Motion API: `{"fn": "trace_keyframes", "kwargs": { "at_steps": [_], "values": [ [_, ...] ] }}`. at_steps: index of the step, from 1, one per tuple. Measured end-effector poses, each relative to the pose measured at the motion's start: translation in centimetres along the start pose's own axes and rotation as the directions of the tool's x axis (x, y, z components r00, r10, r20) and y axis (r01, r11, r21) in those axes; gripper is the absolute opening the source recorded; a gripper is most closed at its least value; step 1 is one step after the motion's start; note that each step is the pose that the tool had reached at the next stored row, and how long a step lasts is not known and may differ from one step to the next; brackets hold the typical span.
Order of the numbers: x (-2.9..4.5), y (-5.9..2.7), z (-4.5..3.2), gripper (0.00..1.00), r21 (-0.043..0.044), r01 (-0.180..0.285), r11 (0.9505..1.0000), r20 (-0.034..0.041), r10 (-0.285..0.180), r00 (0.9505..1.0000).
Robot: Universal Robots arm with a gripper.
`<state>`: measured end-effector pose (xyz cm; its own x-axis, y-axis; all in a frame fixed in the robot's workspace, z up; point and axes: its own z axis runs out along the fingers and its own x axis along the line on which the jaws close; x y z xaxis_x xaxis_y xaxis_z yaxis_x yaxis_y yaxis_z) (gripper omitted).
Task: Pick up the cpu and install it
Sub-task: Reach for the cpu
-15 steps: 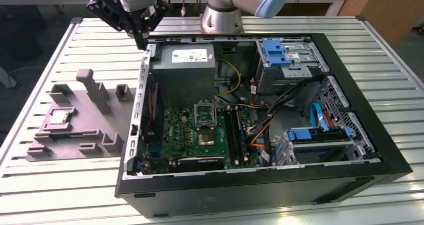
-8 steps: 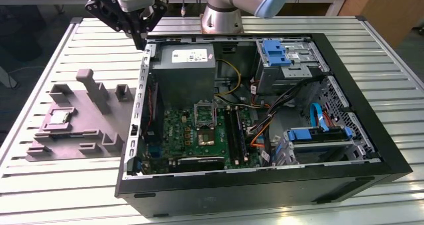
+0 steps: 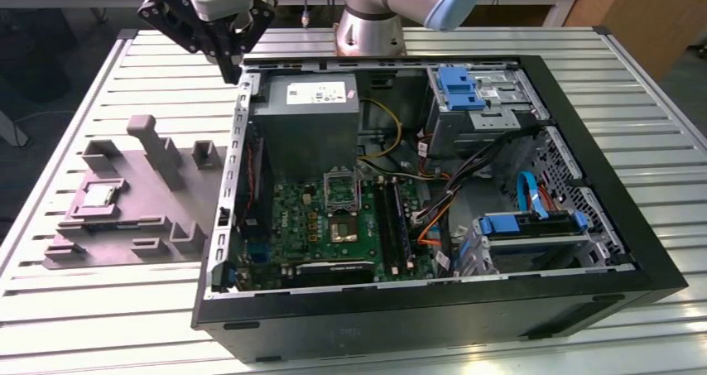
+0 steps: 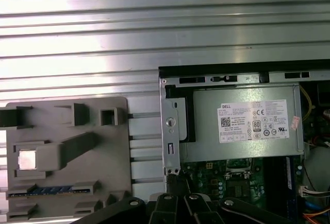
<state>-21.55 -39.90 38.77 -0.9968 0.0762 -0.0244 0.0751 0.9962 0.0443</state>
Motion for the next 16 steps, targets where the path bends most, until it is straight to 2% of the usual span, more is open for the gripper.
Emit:
{"fn": "trace_keyframes", "kwargs": {
  "at_steps": [16],
  "values": [
    [0.47,-0.03,0.03,0.11,-0.0006,0.000,1.0000,0.0000,0.000,1.0000]
  ]
}}
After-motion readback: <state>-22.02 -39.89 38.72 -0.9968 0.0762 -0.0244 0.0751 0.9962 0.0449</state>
